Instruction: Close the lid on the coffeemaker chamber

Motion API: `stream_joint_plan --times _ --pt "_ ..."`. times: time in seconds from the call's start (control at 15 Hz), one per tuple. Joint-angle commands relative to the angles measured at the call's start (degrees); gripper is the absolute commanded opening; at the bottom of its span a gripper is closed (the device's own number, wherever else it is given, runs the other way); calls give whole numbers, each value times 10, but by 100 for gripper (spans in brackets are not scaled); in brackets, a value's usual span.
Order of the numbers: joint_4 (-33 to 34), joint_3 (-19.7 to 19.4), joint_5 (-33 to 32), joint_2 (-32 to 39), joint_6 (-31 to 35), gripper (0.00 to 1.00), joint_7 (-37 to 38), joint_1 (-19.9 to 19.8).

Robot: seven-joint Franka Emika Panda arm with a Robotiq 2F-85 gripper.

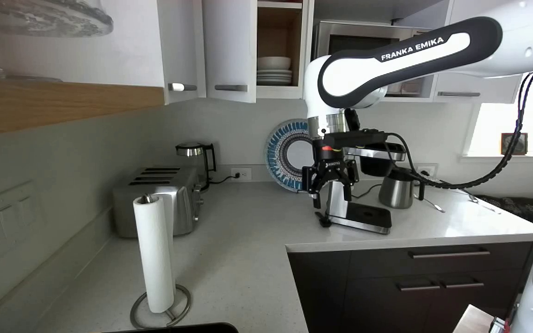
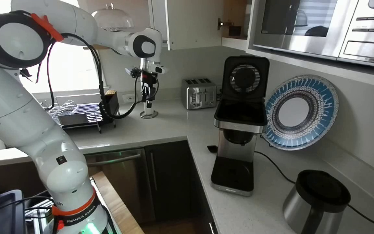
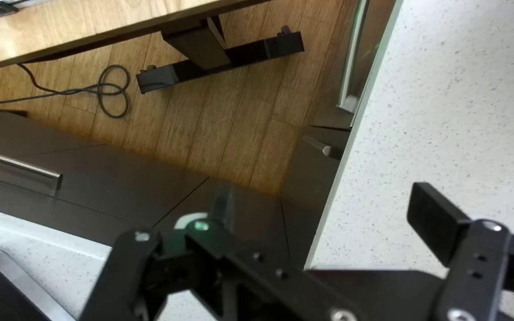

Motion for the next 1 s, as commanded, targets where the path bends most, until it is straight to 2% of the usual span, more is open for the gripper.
stream_joint_plan --times 0.0,0.27,0.33,0.47,0.73,0.93 --pt "1 -8 -2 1 -1 100 2 9" --pt "1 -8 -2 1 -1 100 2 9" --pt "7 -5 -26 4 3 100 -1 7" --pt "40 4 -110 25 -33 100 10 -1" --pt "97 0 -246 58 -78 100 -13 -1" --pt "125 -3 -347 82 -41 100 -54 10"
